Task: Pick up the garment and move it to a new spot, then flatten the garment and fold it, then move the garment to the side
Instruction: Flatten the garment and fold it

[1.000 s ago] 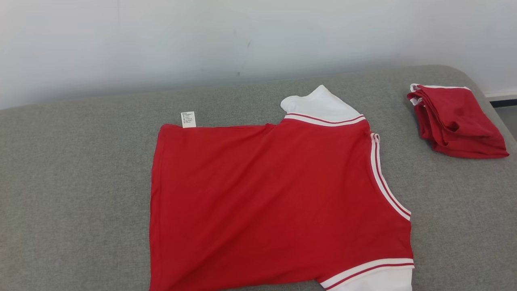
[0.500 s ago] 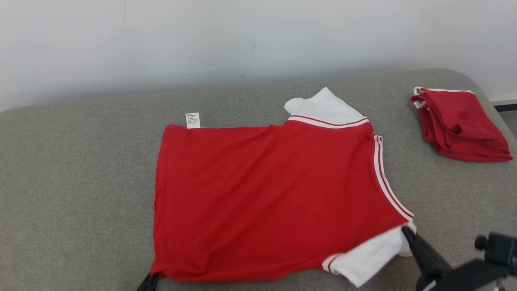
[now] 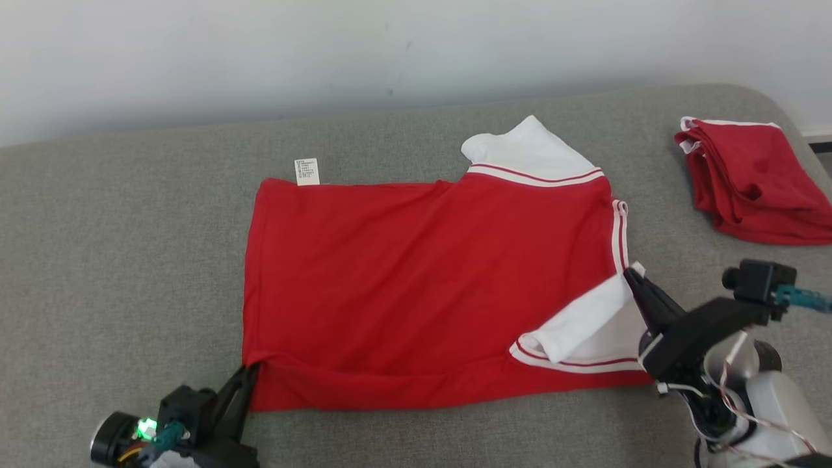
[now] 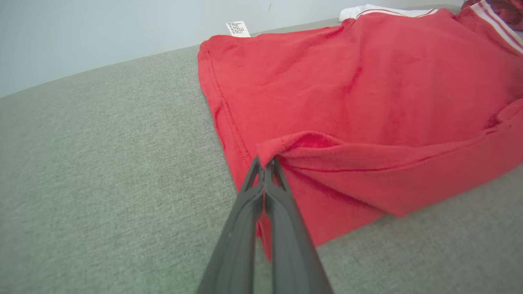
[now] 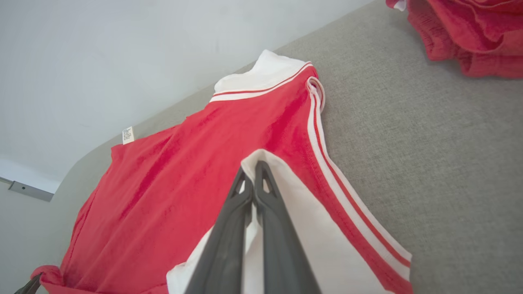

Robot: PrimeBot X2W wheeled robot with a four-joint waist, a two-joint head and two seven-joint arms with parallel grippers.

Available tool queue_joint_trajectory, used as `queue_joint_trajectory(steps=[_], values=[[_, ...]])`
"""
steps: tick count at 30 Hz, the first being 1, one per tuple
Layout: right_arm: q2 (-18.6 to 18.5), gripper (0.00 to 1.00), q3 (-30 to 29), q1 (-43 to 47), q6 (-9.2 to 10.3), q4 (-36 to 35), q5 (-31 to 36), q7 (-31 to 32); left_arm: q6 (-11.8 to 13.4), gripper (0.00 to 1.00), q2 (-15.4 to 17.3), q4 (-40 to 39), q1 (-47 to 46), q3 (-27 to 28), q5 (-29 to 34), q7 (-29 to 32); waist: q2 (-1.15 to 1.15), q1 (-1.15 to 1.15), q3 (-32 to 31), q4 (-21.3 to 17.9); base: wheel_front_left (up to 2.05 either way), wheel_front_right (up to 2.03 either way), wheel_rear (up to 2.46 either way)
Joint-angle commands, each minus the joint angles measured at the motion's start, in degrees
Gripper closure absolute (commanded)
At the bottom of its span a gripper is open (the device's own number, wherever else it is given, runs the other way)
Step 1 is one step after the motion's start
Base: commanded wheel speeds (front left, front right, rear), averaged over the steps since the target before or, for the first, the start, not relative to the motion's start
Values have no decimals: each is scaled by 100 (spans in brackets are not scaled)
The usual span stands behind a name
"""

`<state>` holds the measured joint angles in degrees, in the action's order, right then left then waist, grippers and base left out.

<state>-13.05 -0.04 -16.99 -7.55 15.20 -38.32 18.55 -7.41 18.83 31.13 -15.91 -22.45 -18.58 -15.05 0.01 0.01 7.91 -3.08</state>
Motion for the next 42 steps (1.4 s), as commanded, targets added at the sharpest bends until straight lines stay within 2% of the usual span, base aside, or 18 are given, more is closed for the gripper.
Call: queue_joint_trajectory(steps=[1,8,14,22,26,37,38,39,40,42], values=[[-10,100,60,-139,12,86,26,-76,-1,100,44,51,-96,-23,-75,-14,-1,-1,87,-3,0,0,0],[-37,100,501,-1163,12,1458,-20,-760,-1,100,121,523,-591,-290,-324,-15,-1,-1,241,-7,0,0,0],[-108,100,917,-1646,12,2309,-96,-1200,-2,100,116,687,-729,-408,-429,-15,-1,-1,267,36,0,0,0],[-184,100,1439,-1880,12,2937,-363,-1789,-2,100,131,726,-661,-433,-503,-16,-1,-1,111,-2,0,0,0],[-198,100,1513,-2048,12,3252,-514,-2138,-3,100,129,705,-629,-412,-499,-16,-1,-1,63,-14,0,0,0],[-164,100,2003,-2414,12,3927,-811,-2431,-3,100,57,810,-799,-552,-515,-16,-1,-1,50,1,0,0,0],[-173,95,2028,-2437,12,3974,-812,-2515,-3,100,53,813,-820,-553,-486,-16,-1,-1,44,4,0,0,0],[-182,19,2051,-2449,12,4029,-818,-2600,-3,53,48,790,-850,-518,-432,-16,-1,-1,38,10,0,0,0],[-167,0,2084,-2450,12,4070,-851,-2657,-3,0,31,782,-854,-486,-399,-16,-1,-1,28,15,0,0,0],[-170,0,2131,-2457,12,4097,-915,-2812,3,0,-15,763,-818,-393,-338,-16,-1,-1,-1,22,0,0,0]])
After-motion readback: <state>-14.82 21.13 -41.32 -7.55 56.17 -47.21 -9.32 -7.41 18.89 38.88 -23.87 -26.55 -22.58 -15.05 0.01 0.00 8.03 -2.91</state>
